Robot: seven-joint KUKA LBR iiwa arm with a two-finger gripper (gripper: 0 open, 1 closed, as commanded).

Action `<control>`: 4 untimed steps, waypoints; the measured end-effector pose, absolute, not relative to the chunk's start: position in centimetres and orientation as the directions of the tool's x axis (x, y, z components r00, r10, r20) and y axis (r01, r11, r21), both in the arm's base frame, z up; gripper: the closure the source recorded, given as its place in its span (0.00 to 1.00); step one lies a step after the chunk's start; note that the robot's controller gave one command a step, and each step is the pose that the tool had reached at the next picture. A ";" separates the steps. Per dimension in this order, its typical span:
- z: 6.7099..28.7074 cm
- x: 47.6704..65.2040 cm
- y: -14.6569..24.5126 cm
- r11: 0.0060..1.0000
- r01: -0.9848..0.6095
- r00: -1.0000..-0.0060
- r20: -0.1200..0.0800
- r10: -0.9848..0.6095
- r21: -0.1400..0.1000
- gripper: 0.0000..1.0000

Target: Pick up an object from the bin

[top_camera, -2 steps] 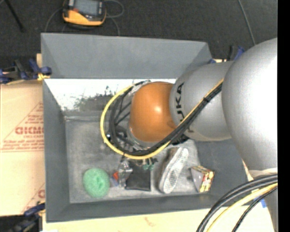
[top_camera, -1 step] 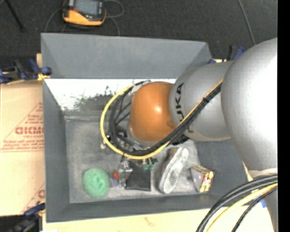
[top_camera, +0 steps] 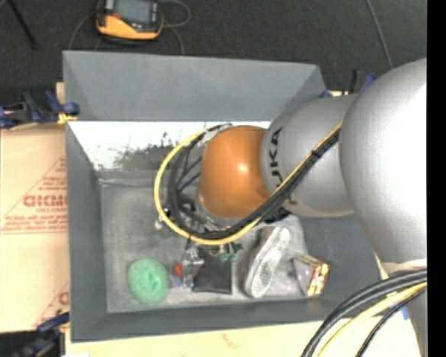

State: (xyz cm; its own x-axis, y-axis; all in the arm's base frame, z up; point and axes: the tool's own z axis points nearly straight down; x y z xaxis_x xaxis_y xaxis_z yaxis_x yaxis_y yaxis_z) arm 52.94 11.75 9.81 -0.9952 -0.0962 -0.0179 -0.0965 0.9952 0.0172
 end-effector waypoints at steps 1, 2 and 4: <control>9.8 52.9 11.7 0.995 -0.095 -0.995 -0.018 -0.095 0.017 1.00; 9.8 52.9 11.7 0.995 -0.095 -0.995 -0.018 -0.095 0.017 1.00; 9.8 52.9 11.7 0.995 -0.094 -0.995 -0.018 -0.094 0.018 1.00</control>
Offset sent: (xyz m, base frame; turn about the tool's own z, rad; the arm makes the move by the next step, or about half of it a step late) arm 0.0000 0.0000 0.0000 0.0000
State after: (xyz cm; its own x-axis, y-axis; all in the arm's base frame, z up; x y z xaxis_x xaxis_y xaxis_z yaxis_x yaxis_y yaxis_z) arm 52.94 11.74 9.79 -0.9954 -0.0939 -0.0175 -0.0942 0.9954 0.0175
